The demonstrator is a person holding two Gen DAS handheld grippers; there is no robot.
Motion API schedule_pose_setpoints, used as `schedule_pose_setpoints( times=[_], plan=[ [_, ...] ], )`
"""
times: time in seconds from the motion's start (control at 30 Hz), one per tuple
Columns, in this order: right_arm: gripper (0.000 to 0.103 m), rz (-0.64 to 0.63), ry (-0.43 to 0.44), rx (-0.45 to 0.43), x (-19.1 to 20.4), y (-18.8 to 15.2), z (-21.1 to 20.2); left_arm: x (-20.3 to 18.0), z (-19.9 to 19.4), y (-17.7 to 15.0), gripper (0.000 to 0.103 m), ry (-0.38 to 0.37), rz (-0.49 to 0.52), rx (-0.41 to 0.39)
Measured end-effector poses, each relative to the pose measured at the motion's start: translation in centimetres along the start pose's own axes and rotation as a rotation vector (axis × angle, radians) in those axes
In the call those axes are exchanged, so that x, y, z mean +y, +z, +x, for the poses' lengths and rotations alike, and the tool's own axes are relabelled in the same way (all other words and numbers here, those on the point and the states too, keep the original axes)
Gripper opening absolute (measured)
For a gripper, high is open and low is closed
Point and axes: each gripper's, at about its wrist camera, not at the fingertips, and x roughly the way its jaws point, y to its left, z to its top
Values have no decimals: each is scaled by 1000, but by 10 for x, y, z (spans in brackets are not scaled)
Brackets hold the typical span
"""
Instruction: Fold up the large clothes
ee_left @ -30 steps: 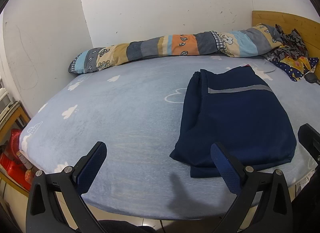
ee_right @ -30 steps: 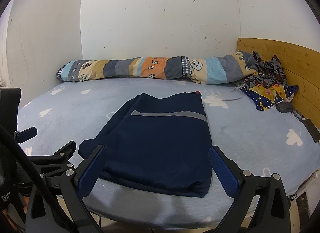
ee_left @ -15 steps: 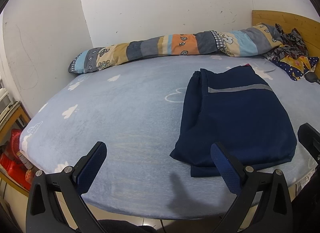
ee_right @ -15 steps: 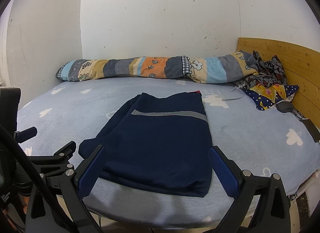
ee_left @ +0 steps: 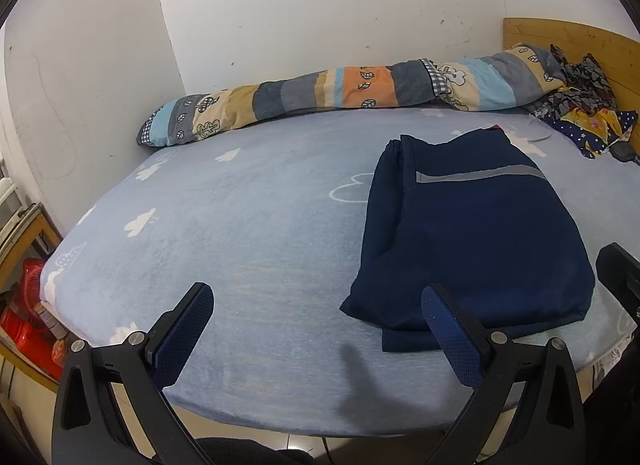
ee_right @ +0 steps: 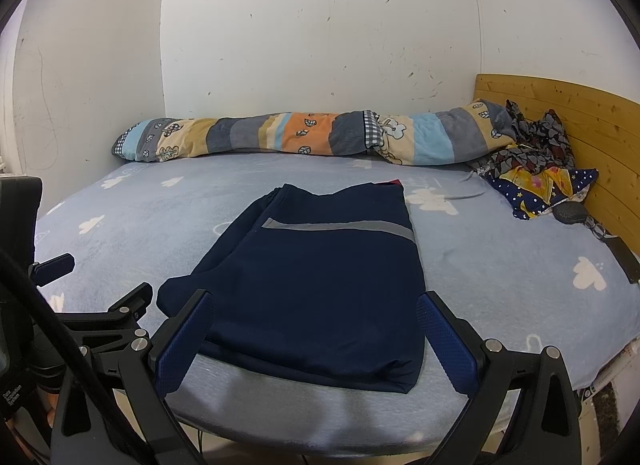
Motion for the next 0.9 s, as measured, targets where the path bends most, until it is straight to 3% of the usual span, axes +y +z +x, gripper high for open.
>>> schedule_pose_setpoints(
  times=[0.9],
  plan=[
    [102,-1,3,-2,-2,-1,2,4,-2,1,103,-6,12,-5]
  ],
)
